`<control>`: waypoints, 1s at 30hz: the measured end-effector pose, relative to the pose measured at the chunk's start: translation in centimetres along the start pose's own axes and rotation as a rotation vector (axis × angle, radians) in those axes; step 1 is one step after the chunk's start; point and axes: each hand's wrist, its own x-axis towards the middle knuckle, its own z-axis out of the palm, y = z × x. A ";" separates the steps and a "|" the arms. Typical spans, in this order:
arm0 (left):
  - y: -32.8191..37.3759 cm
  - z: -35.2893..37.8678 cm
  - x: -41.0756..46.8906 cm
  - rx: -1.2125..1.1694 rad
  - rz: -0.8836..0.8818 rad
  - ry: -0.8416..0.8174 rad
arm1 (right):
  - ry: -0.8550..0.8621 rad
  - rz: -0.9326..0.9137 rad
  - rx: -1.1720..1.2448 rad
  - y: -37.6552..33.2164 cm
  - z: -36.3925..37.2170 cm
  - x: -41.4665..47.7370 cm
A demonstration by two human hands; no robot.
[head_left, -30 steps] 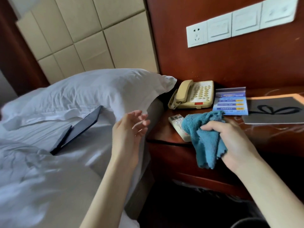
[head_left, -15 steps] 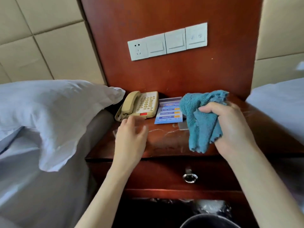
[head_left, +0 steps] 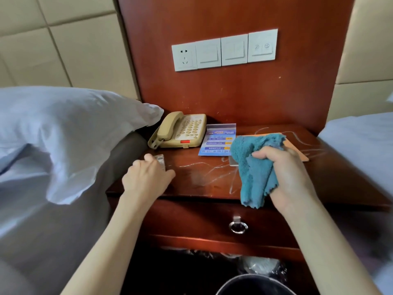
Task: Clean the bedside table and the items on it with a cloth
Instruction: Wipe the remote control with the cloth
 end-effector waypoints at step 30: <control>15.2 -3.6 -7.5 -1.601 0.235 -0.458 | 0.011 -0.734 -0.233 -1.4 -0.2 -0.9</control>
